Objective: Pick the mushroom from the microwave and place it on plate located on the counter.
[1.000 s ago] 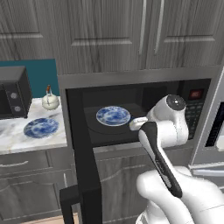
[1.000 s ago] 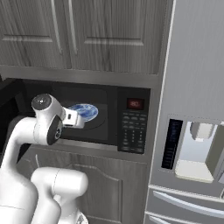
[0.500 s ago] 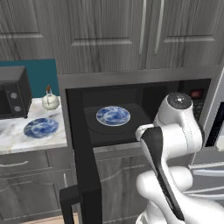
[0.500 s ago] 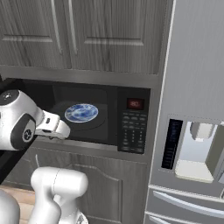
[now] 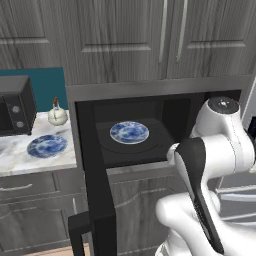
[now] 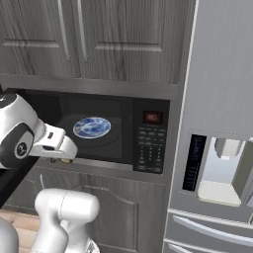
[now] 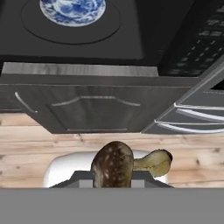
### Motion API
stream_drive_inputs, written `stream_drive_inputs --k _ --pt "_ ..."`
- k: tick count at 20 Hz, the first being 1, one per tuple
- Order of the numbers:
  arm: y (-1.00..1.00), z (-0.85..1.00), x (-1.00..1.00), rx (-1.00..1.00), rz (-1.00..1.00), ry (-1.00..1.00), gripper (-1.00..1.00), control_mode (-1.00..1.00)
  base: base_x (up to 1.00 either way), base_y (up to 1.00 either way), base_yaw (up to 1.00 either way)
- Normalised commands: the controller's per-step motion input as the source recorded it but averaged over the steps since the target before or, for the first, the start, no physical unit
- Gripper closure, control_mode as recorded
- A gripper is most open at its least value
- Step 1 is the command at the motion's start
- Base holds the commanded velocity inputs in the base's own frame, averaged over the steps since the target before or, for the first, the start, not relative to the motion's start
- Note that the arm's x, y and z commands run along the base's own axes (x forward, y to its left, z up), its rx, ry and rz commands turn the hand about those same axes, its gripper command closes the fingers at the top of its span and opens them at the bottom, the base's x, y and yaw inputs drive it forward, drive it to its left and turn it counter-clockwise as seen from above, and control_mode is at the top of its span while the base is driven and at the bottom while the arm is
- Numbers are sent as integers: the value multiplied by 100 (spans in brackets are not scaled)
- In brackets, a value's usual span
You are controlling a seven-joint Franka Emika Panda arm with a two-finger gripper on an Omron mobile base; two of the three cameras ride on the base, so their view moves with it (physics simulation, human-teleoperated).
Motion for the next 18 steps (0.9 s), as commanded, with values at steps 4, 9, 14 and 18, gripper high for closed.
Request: stream_drive_inputs --k 4,9,14,18 --pt "-10 3 0 1 12 3 100 -100 0 0 0" --pt "-17 0 -6 5 10 0 100 -100 0 0 0" --pt "0 0 -4 0 0 0 100 -100 0 0 0" --pt "0 0 0 0 0 0 100 -100 0 0 0"
